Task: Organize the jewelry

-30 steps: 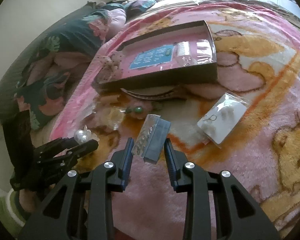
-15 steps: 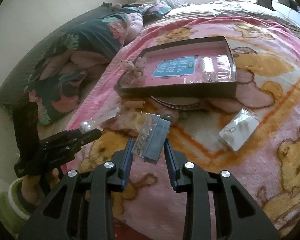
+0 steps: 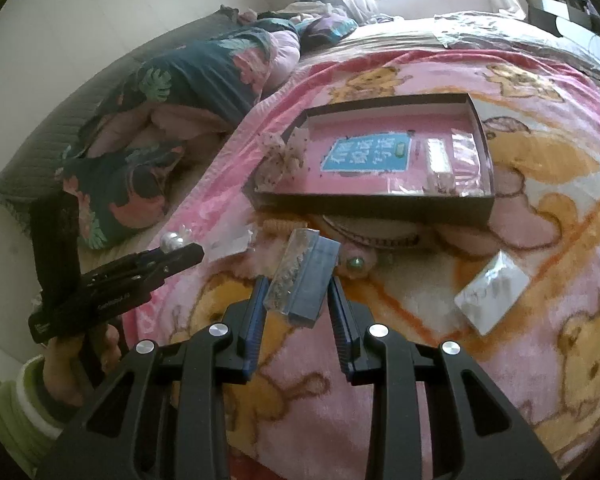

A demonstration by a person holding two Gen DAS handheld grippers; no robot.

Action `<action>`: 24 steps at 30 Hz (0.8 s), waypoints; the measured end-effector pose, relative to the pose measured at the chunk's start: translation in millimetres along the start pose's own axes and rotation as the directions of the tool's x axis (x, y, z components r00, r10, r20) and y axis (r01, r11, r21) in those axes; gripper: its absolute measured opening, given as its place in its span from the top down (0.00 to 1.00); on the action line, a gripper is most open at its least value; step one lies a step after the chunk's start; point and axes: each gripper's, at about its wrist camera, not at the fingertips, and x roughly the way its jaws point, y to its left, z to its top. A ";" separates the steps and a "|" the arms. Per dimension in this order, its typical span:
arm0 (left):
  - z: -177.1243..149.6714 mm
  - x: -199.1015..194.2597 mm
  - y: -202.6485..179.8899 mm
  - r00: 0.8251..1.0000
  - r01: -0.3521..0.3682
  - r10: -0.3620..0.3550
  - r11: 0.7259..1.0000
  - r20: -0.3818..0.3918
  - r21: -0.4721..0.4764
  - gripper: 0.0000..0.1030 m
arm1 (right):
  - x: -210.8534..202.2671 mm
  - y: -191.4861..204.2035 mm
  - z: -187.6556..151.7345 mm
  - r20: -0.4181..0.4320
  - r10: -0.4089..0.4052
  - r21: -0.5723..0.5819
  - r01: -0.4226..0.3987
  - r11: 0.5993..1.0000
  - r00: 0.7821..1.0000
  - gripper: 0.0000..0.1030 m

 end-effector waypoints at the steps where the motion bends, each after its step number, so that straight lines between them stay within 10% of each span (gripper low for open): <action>1: 1.6 0.6 0.0 1.000 0.000 0.000 1.000 0.001 0.000 0.64 | 0.3 0.1 2.9 0.003 0.001 -0.004 -0.001 1.000 1.000 0.72; 24: 66.3 22.9 -21.6 0.999 0.003 -0.006 0.998 0.038 0.065 0.64 | -8.9 -24.9 72.5 0.121 -0.014 -0.012 0.015 1.000 0.993 0.72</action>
